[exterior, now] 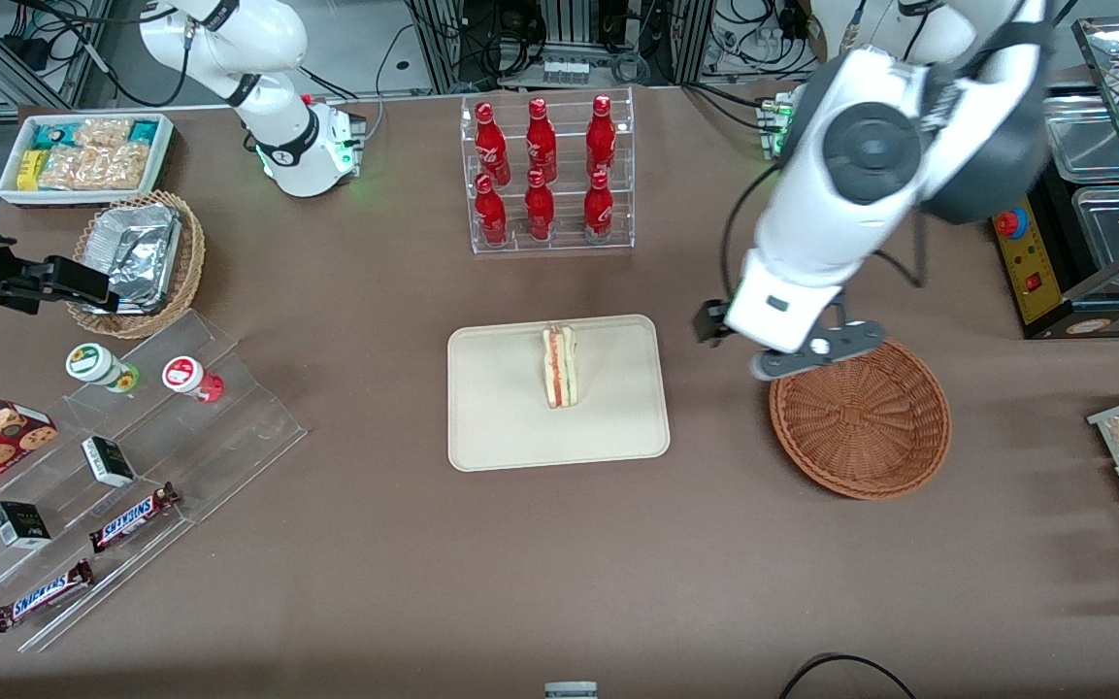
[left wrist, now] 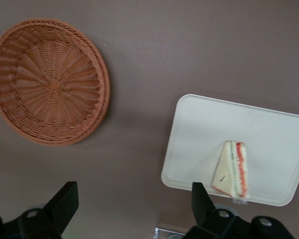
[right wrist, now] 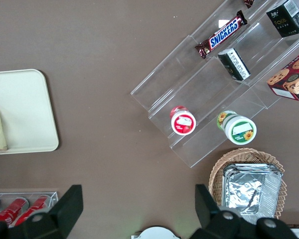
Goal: Place sandwich from basket to tray
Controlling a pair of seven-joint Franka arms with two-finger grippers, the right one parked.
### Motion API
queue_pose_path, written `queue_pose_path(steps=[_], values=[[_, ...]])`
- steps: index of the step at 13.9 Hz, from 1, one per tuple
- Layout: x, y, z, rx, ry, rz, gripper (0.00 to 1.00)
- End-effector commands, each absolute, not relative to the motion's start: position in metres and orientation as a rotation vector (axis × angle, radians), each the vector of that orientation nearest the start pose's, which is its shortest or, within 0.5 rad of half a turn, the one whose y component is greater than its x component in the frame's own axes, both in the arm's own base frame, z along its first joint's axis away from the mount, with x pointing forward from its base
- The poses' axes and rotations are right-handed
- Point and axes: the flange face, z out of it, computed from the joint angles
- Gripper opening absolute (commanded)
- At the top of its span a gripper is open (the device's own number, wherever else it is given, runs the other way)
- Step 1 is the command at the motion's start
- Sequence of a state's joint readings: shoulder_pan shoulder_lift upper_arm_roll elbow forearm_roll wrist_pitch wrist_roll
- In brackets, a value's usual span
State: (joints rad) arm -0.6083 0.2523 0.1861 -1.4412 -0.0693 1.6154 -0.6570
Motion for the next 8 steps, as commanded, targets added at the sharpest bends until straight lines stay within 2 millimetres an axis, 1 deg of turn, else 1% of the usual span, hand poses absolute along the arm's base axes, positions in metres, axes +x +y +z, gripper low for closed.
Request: queue_pose_path(steps=[1,2,3,4,6,7,8], values=[[0.553,-0.22,0.568,-3.115,-0.258,0.165,1.0],[0.553,-0.195,0.58,-3.132,-0.225,0.157,1.0],[0.551,-0.174,0.586,-3.135,-0.186,0.176,1.0],[0.546,-0.153,0.595,-3.14,-0.151,0.192,1.0],[0.526,-0.111,0.605,-3.138,-0.102,0.183,1.0],[0.52,-0.096,0.608,-3.144,-0.071,0.182,1.0],[0.515,-0.091,0.609,-3.142,-0.037,0.18,1.0]])
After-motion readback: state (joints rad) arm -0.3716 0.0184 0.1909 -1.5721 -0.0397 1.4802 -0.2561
